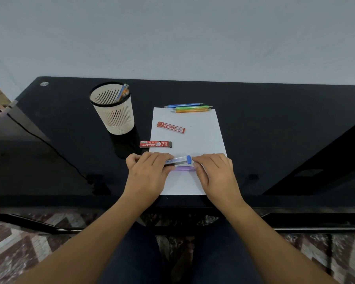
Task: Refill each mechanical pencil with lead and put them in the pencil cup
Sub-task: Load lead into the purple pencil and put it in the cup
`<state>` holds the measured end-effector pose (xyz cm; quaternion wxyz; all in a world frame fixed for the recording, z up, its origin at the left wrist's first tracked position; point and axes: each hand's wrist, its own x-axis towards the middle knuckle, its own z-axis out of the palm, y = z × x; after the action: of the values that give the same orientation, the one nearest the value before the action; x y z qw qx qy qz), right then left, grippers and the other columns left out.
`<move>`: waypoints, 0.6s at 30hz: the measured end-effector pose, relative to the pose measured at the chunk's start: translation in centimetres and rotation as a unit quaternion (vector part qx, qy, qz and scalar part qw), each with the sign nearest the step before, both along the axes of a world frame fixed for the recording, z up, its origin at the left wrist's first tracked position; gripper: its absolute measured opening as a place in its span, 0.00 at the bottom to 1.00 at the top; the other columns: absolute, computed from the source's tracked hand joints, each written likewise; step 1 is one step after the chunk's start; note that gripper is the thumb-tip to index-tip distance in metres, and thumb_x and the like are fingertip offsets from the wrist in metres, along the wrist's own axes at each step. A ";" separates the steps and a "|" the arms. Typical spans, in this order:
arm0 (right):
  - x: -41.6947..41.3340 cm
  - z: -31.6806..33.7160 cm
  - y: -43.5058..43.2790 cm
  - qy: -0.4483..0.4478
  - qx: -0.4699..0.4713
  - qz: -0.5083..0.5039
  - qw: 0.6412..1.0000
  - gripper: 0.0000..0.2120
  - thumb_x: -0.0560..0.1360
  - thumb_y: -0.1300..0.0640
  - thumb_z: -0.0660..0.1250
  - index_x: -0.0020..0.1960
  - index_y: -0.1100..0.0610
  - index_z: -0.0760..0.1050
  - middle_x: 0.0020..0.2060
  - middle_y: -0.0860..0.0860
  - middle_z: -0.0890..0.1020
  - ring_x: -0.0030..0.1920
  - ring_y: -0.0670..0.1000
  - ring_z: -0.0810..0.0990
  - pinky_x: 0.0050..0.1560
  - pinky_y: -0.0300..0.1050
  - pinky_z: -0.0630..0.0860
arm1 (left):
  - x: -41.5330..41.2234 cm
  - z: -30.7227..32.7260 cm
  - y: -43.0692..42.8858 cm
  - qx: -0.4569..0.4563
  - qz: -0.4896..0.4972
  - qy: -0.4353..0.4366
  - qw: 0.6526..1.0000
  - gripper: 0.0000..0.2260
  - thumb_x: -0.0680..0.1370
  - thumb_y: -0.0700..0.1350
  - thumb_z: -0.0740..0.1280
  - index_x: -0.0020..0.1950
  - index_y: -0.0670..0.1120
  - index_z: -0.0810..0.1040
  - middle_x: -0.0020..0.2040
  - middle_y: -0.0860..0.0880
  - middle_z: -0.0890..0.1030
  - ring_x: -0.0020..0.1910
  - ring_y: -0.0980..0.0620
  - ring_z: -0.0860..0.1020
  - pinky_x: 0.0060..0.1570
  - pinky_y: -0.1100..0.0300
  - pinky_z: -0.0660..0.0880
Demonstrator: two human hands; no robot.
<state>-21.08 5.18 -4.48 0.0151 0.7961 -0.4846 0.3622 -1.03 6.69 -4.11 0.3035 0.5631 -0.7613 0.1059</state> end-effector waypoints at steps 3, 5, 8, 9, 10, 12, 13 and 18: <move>-0.1 -0.1 -0.1 -0.003 0.002 0.011 1.000 0.13 0.79 0.51 0.59 0.52 0.56 0.80 0.47 0.50 0.81 0.49 0.47 0.73 0.54 0.38 0.65 | 0.0 0.0 0.0 -0.008 -0.001 -0.010 1.000 0.12 0.78 0.52 0.61 0.52 0.48 0.81 0.46 0.54 0.82 0.45 0.51 0.78 0.51 0.54 0.59; -0.1 -0.3 -0.1 -0.002 0.005 0.014 1.000 0.14 0.79 0.51 0.59 0.52 0.57 0.80 0.47 0.50 0.82 0.50 0.47 0.73 0.54 0.38 0.65 | 0.0 0.0 -0.1 -0.012 0.000 -0.016 1.000 0.12 0.78 0.52 0.61 0.52 0.49 0.81 0.46 0.54 0.82 0.45 0.51 0.78 0.51 0.54 0.59; -0.1 -0.4 -0.2 -0.005 0.003 0.014 1.000 0.14 0.79 0.51 0.59 0.52 0.57 0.80 0.47 0.50 0.82 0.49 0.47 0.74 0.54 0.39 0.66 | 0.0 -0.1 -0.1 -0.019 0.002 -0.030 0.999 0.12 0.78 0.52 0.61 0.52 0.49 0.81 0.46 0.54 0.82 0.45 0.51 0.78 0.51 0.53 0.59; -0.1 -0.3 -0.1 -0.007 0.001 0.015 1.000 0.14 0.79 0.51 0.59 0.52 0.57 0.80 0.47 0.50 0.82 0.49 0.47 0.74 0.54 0.39 0.66 | 0.0 -0.1 -0.2 -0.024 0.002 -0.036 0.999 0.12 0.78 0.52 0.61 0.52 0.49 0.81 0.46 0.54 0.82 0.45 0.51 0.78 0.52 0.52 0.59; -0.1 -0.3 -0.1 -0.007 -0.004 0.016 1.000 0.13 0.79 0.52 0.59 0.52 0.57 0.80 0.46 0.51 0.82 0.49 0.47 0.73 0.53 0.39 0.67 | 0.0 -0.2 -0.2 -0.029 0.003 -0.043 0.999 0.11 0.78 0.51 0.62 0.52 0.49 0.81 0.46 0.54 0.82 0.45 0.51 0.78 0.52 0.52 0.59; -0.1 -0.4 -0.1 -0.002 -0.015 0.013 1.000 0.14 0.78 0.53 0.58 0.51 0.58 0.80 0.46 0.52 0.82 0.48 0.48 0.73 0.53 0.39 0.67 | -0.1 -0.3 -0.2 -0.039 0.008 -0.053 0.998 0.10 0.78 0.51 0.63 0.51 0.50 0.81 0.45 0.55 0.82 0.45 0.52 0.78 0.52 0.52 0.58; 0.0 -0.4 -0.1 -0.001 -0.021 0.011 1.000 0.14 0.78 0.53 0.58 0.51 0.59 0.80 0.46 0.52 0.82 0.48 0.48 0.73 0.53 0.39 0.67 | -0.1 -0.3 -0.2 -0.044 0.010 -0.056 0.997 0.09 0.78 0.51 0.63 0.51 0.50 0.81 0.45 0.55 0.82 0.45 0.52 0.78 0.52 0.52 0.58; -0.1 -0.4 -0.1 -0.011 -0.020 0.009 1.000 0.14 0.78 0.53 0.58 0.51 0.59 0.80 0.46 0.53 0.82 0.48 0.47 0.73 0.52 0.39 0.67 | -0.1 -0.4 -0.4 -0.046 0.005 -0.073 0.996 0.12 0.79 0.51 0.60 0.51 0.49 0.81 0.44 0.54 0.82 0.44 0.51 0.78 0.51 0.52 0.58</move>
<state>-21.14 5.11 -4.86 0.0229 0.7961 -0.4700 0.3805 -1.17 6.33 -4.54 0.2717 0.5430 -0.7733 0.1828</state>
